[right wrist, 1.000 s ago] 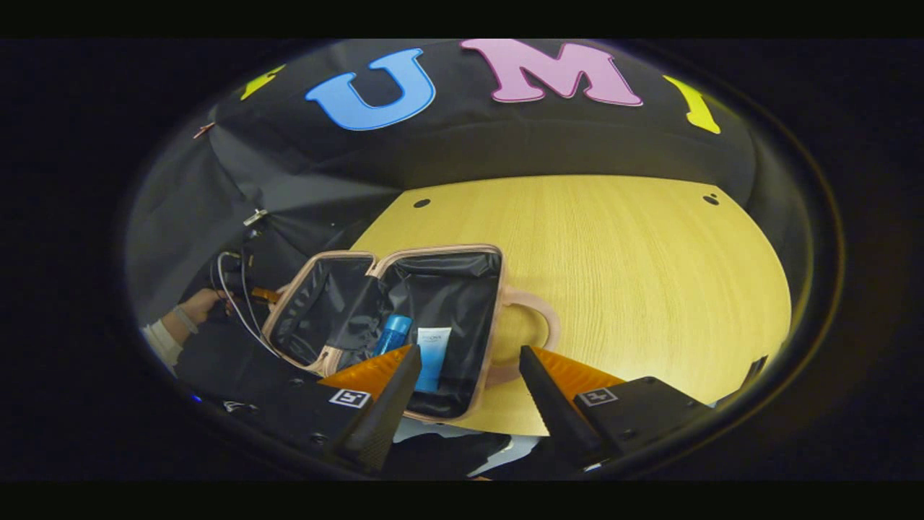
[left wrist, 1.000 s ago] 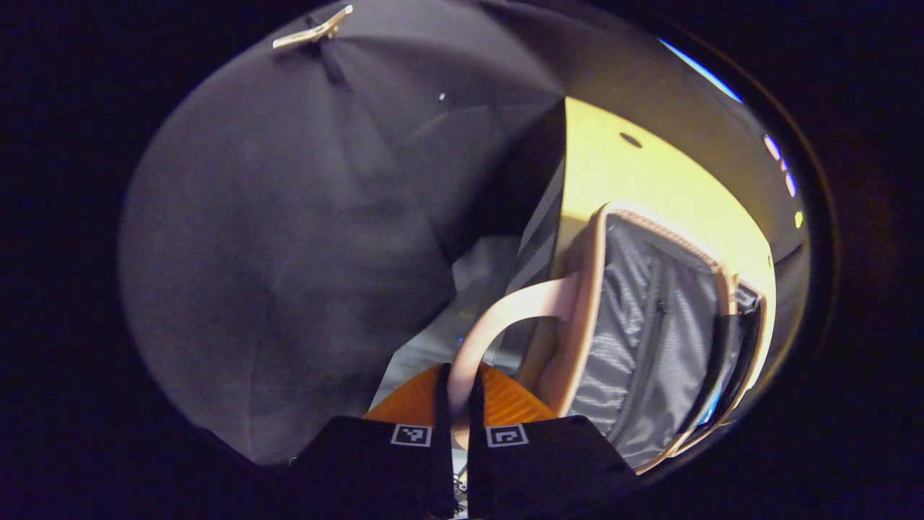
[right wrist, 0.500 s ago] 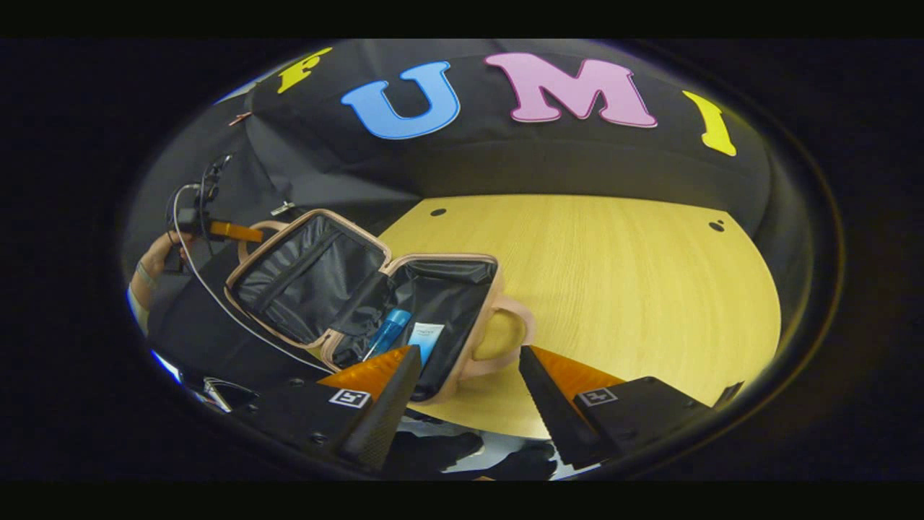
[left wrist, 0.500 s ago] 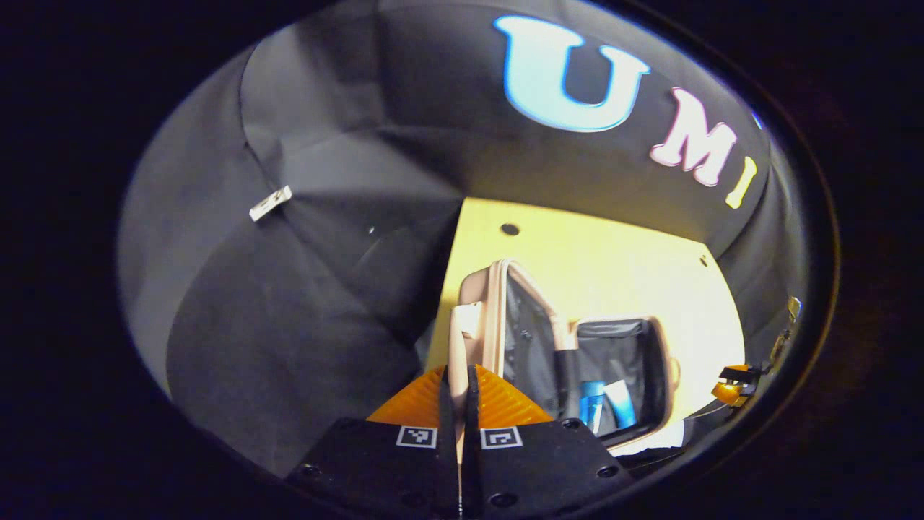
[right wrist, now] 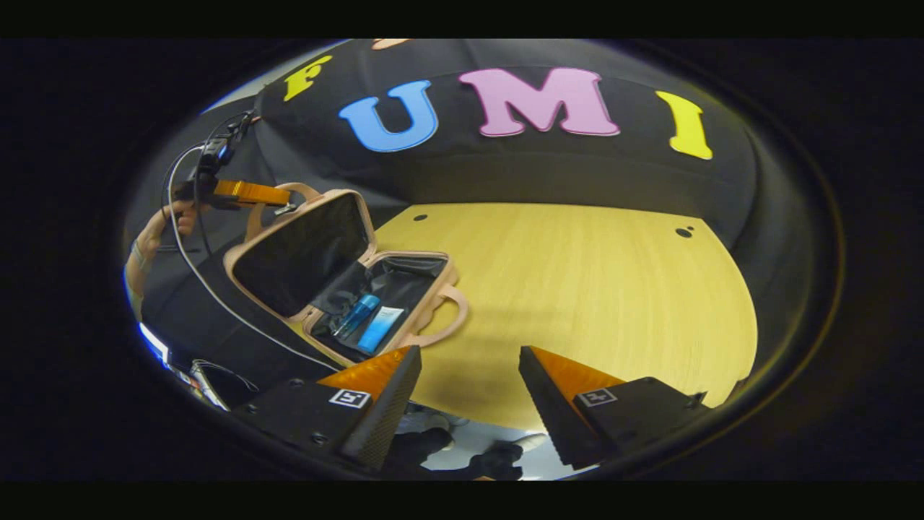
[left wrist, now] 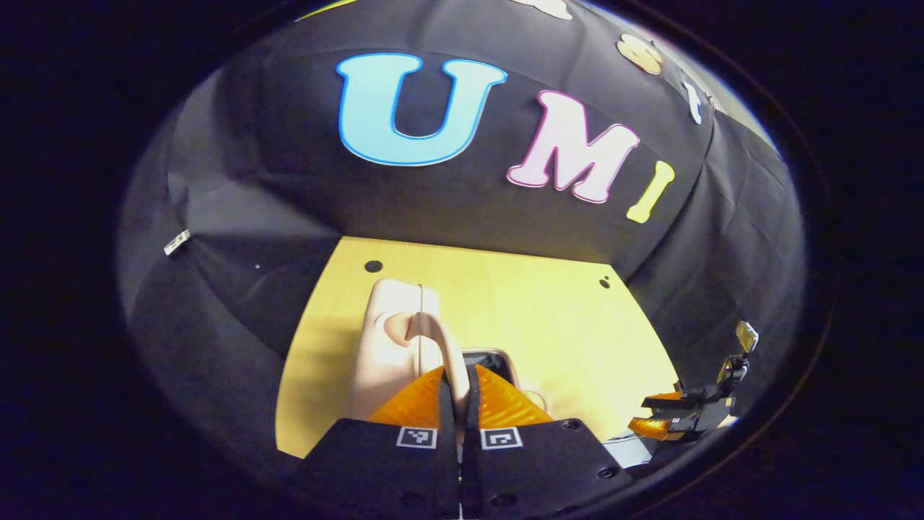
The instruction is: First open the suitcase, pack the skin care products into it, and then close the suitcase.
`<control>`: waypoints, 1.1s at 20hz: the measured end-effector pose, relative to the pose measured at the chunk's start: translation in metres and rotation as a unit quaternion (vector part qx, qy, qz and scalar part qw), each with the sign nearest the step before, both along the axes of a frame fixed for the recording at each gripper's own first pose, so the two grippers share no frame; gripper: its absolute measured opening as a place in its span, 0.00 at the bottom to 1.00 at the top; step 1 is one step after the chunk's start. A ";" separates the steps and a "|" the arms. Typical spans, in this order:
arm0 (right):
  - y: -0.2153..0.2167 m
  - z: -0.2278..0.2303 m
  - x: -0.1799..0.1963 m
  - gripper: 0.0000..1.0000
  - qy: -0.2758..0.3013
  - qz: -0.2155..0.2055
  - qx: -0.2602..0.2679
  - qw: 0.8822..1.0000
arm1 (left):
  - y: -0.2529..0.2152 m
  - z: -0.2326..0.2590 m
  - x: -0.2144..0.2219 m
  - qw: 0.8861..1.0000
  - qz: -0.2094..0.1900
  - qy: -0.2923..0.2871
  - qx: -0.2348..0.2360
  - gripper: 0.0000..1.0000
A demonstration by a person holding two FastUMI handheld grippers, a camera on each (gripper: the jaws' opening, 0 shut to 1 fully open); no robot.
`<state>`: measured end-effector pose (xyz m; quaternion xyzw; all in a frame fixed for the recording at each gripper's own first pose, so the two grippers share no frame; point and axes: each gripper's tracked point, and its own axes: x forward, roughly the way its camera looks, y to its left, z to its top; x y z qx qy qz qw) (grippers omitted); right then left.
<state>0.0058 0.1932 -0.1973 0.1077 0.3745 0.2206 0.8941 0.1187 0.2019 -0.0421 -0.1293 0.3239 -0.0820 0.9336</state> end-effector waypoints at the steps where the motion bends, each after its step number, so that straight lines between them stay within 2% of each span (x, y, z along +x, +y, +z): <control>1: -0.011 -0.005 -0.004 0.87 0.006 -0.008 0.003 1.000 | -0.041 -0.001 0.003 0.999 -0.020 0.012 -0.029 0.07; 3: -0.032 -0.011 -0.015 0.88 0.017 -0.021 0.005 1.000 | -0.099 -0.045 0.001 0.995 -0.042 0.057 -0.074 0.08; 7: -0.088 -0.011 -0.027 0.88 0.014 -0.054 -0.017 0.998 | -0.147 -0.136 0.005 0.988 -0.053 0.132 -0.053 0.08; 8: -0.101 -0.011 -0.029 0.88 0.017 -0.064 -0.018 0.998 | -0.149 -0.147 0.007 0.988 -0.052 0.140 -0.045 0.08; 9: -0.113 -0.013 -0.031 0.88 0.018 -0.075 -0.020 0.997 | -0.150 -0.154 0.009 0.987 -0.054 0.145 -0.034 0.03; 10: -0.121 -0.015 -0.030 0.88 0.018 -0.083 -0.022 0.996 | -0.151 -0.159 0.011 0.987 -0.058 0.149 -0.029 0.08; 14: -0.130 -0.021 -0.034 0.88 0.020 -0.103 -0.018 0.994 | -0.159 -0.171 0.015 0.988 -0.062 0.144 0.006 0.10; 16: -0.129 -0.020 -0.032 0.88 0.013 -0.106 -0.013 0.994 | -0.166 -0.182 0.012 0.987 -0.067 0.147 0.010 0.20; 17: -0.126 -0.021 -0.030 0.89 0.010 -0.105 -0.008 0.994 | -0.171 -0.177 0.012 0.987 -0.074 0.142 0.001 0.28; 18: -0.122 -0.021 -0.028 0.78 0.009 -0.103 -0.003 0.995 | -0.175 -0.173 0.012 0.989 -0.078 0.129 0.003 0.34; 19: -0.119 -0.023 -0.027 0.80 0.010 -0.100 0.000 0.995 | -0.182 -0.166 0.011 0.990 -0.085 0.112 0.008 0.52; 20: -0.116 -0.024 -0.024 0.93 0.009 -0.096 0.002 0.995 | -0.185 -0.157 0.013 0.992 -0.085 0.090 0.023 0.57; 21: -0.113 -0.023 -0.020 0.96 0.005 -0.094 0.001 0.996 | -0.188 -0.151 0.016 0.994 -0.081 0.069 0.041 0.87; 22: -0.112 -0.018 -0.015 0.97 -0.004 -0.092 -0.001 0.996 | -0.185 -0.137 0.018 0.995 -0.074 0.047 0.050 0.99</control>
